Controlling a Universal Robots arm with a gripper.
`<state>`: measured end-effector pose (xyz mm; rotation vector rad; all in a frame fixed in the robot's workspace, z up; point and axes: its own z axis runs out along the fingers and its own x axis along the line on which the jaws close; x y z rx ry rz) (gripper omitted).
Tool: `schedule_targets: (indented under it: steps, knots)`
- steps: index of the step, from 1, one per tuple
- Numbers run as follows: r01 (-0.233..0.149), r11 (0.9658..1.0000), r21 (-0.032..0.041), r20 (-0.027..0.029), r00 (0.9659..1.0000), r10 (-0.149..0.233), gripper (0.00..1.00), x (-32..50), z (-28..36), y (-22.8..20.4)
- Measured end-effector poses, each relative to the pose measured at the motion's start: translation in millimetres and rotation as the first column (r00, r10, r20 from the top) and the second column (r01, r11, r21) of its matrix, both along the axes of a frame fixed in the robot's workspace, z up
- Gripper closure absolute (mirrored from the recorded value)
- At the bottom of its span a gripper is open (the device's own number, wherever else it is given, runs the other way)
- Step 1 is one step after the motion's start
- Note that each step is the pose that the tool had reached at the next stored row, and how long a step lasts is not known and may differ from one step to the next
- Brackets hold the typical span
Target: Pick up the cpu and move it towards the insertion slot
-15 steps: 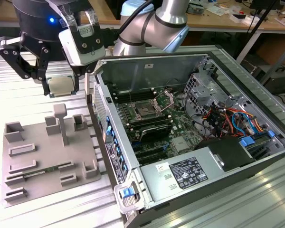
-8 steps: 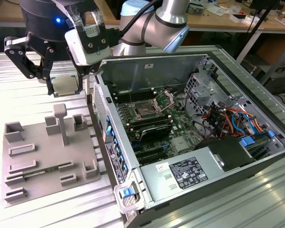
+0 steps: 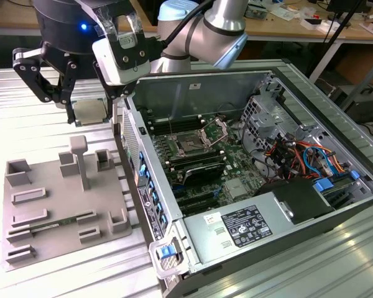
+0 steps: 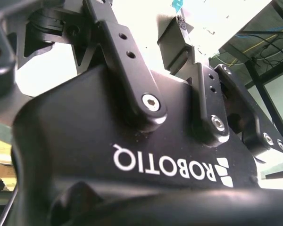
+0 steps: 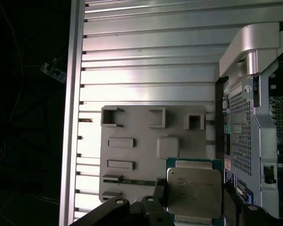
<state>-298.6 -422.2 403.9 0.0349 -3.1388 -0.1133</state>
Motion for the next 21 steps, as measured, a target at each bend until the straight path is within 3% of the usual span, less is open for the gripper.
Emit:
schedule_targets:
  steps: [21]
  knots:
    - [0.000, 1.0000, 0.0000, -0.0001, 1.0000, 0.000, 0.45, 24.4, -0.4, 0.0]
